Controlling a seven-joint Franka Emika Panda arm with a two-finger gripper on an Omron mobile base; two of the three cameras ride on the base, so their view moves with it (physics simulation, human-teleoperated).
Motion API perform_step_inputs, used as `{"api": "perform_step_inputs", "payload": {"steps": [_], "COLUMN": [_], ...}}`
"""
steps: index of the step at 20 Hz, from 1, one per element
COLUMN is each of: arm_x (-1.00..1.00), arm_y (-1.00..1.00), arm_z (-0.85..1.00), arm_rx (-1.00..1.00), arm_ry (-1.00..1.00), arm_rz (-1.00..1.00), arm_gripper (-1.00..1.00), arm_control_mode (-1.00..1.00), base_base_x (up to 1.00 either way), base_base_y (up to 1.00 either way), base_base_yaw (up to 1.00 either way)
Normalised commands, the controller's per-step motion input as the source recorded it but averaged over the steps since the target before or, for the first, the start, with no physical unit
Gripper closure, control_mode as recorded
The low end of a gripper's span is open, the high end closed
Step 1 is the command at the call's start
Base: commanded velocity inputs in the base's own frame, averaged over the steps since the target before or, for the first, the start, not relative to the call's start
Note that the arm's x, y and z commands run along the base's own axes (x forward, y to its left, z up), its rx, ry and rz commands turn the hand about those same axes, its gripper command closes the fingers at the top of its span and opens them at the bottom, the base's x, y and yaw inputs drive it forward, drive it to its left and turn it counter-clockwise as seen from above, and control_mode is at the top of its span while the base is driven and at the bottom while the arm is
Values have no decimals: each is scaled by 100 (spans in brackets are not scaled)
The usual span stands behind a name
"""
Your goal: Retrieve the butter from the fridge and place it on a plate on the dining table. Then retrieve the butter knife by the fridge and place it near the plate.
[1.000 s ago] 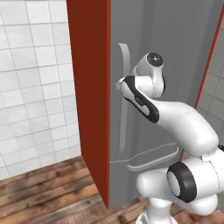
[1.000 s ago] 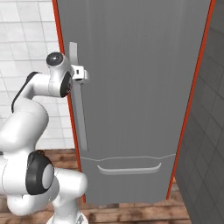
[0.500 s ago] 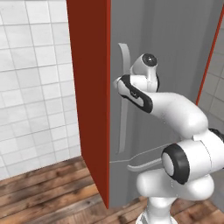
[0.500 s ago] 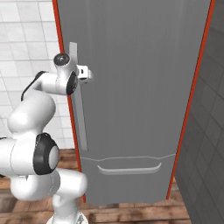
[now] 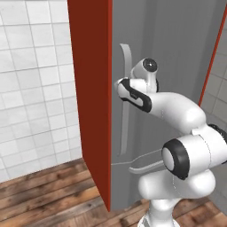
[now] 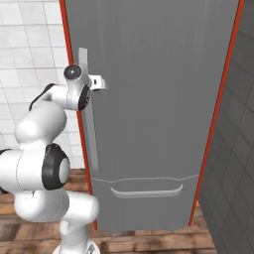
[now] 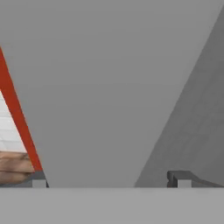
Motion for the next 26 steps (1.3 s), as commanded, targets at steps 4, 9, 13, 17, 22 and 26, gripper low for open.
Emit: {"api": "perform_step_inputs", "payload": {"steps": [4,9,13,17,22,26], "arm_x": [30,31,23,0,-32,-54], "arm_y": [2,0,0,-2,-20,-68], "arm_z": [-21,-5,0,0,12,28], "arm_rx": [0,0,0,0,7,22], "arm_ry": [-15,-1,3,0,0,5], "arm_rz": [0,0,0,0,0,0], "arm_gripper": [-100,100,100,100,100,100], "arm_control_mode": [-100,-100,-100,-100,-100,-100], "base_base_x": [0,0,0,0,0,0], "base_base_y": [0,0,0,0,0,0], "base_base_yaw": [0,0,0,0,0,0]}}
